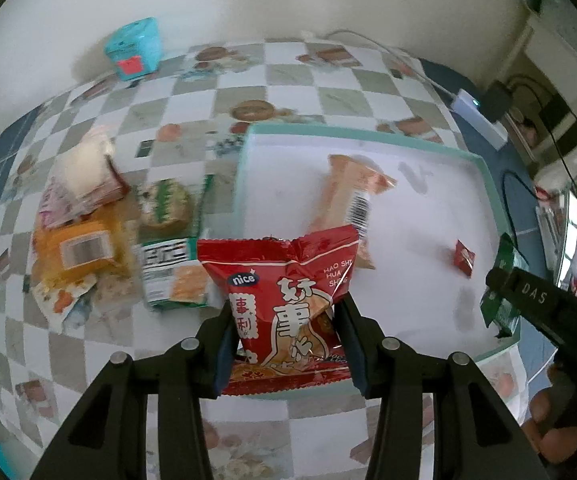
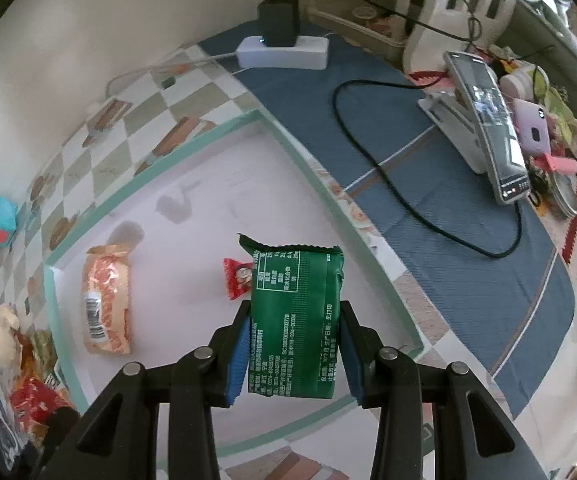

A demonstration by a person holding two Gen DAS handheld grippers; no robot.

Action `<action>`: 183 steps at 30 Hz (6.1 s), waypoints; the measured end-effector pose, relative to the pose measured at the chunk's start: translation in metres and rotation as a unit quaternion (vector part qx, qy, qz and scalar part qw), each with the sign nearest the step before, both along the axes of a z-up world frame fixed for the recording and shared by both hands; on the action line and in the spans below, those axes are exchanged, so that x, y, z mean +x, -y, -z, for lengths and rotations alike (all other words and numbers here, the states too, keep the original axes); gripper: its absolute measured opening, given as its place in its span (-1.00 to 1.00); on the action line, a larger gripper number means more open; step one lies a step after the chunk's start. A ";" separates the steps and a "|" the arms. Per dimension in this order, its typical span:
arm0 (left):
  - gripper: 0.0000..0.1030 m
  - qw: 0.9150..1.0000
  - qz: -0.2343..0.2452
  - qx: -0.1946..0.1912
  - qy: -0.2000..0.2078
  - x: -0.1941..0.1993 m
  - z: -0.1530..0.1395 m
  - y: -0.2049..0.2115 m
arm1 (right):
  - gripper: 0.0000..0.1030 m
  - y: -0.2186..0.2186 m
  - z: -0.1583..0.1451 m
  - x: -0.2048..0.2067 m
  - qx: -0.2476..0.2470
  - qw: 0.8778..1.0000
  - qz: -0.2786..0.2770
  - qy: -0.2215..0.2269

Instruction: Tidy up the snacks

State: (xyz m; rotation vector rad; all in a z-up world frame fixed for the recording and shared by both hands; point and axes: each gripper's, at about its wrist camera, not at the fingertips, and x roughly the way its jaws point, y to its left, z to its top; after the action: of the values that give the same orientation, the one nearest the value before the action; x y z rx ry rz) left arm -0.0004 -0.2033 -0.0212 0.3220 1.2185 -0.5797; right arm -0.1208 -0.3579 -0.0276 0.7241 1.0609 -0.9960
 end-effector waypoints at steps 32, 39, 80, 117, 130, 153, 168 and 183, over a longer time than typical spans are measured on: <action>0.52 1.000 -0.001 -0.003 -0.028 0.013 0.026 0.000 | -0.14 -0.004 0.024 0.023 0.021 0.998 -0.056 -0.028; 0.69 0.996 -0.091 0.005 -0.021 0.041 0.013 -0.038 | 0.02 -0.018 0.016 0.036 0.008 0.995 -0.095 -0.024; 0.88 0.915 -0.401 -0.002 -0.054 0.117 0.036 -0.262 | 1.00 -0.167 -0.012 0.164 -0.101 0.940 -0.324 0.011; 0.88 0.914 -0.402 -0.030 -0.041 0.159 0.066 -0.261 | 0.55 -0.216 0.041 0.245 -0.061 0.919 -0.389 0.020; 0.88 0.922 -0.378 -0.044 -0.067 0.165 0.079 -0.250 | -0.41 -0.221 0.047 0.243 -0.072 0.907 -0.414 0.008; 0.88 0.924 -0.361 -0.057 -0.110 0.185 0.092 -0.245 | -0.66 -0.174 0.043 0.238 -0.014 0.931 -0.363 0.034; 0.86 0.918 -0.371 -0.092 -0.108 0.194 0.084 -0.269 | -0.73 -0.141 0.029 0.230 0.006 0.949 -0.312 0.047; 0.86 0.951 -0.296 -0.082 -0.045 0.213 0.069 -0.210 | -0.17 -0.126 0.031 0.230 0.031 0.953 -0.298 0.046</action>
State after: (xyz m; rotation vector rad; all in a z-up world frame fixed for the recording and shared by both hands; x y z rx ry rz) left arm 0.2128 0.0064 -0.0898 -0.2145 1.2678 -0.1705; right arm 0.1088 -0.2315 -0.0587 0.4482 1.1380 -0.4076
